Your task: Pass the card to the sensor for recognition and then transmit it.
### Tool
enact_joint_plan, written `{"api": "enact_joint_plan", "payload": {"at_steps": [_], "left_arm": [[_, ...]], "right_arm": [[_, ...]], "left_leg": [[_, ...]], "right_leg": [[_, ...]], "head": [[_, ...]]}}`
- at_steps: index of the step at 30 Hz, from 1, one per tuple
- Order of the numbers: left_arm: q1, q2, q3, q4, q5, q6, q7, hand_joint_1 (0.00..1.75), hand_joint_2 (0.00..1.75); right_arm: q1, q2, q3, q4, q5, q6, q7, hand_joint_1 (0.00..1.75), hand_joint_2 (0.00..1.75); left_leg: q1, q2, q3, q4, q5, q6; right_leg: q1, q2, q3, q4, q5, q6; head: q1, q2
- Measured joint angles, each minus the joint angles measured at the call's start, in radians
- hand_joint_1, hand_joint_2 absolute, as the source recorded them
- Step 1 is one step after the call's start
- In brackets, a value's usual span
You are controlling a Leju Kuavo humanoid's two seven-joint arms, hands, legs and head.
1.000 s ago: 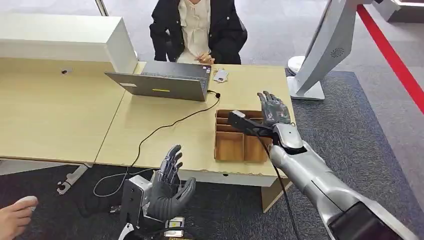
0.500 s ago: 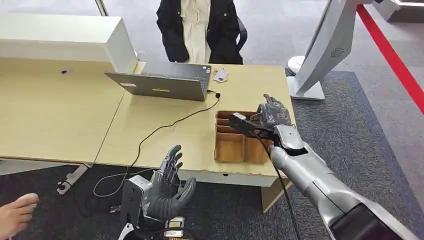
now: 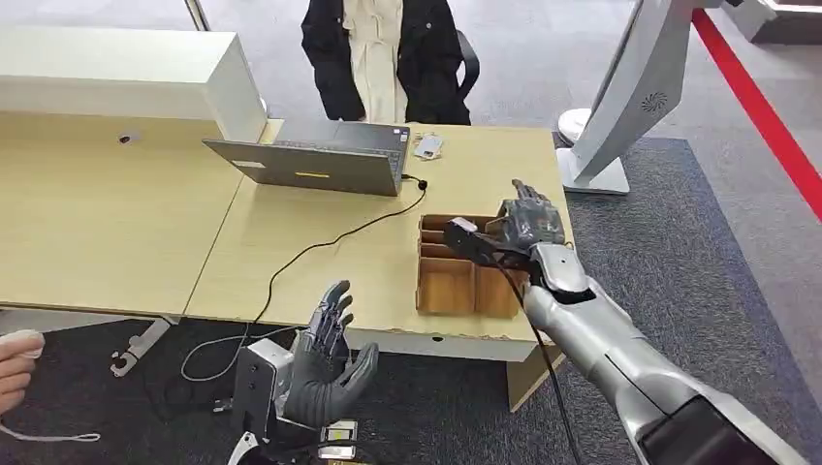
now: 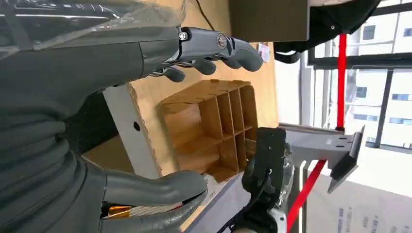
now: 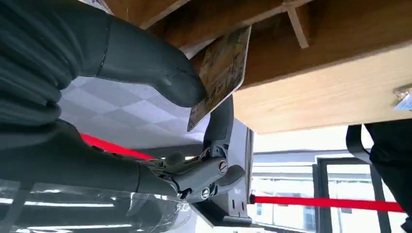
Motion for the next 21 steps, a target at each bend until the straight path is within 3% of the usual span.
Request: {"api": "enact_joint_plan", "payload": {"at_steps": [8,21], "left_arm": [[-0.004,0.000,-0.001,0.000,0.003,-0.018,-0.015,0.00,1.75],[-0.006,-0.001,-0.001,0.003,0.008,-0.061,-0.037,0.00,1.75]], "right_arm": [[-0.041,-0.008,-0.029,-0.052,0.061,-0.114,0.047,1.75,1.75],[-0.151,-0.047,-0.054,-0.132,0.097,-0.048,0.130,1.75,1.75]], "left_leg": [[0.000,0.000,0.000,0.000,0.000,0.000],[0.000,0.000,0.000,0.000,0.000,0.000]], "right_leg": [[0.000,0.000,0.000,0.000,0.000,0.000],[0.000,0.000,0.000,0.000,0.000,0.000]], "head": [[0.000,0.000],[0.000,0.000]]}}
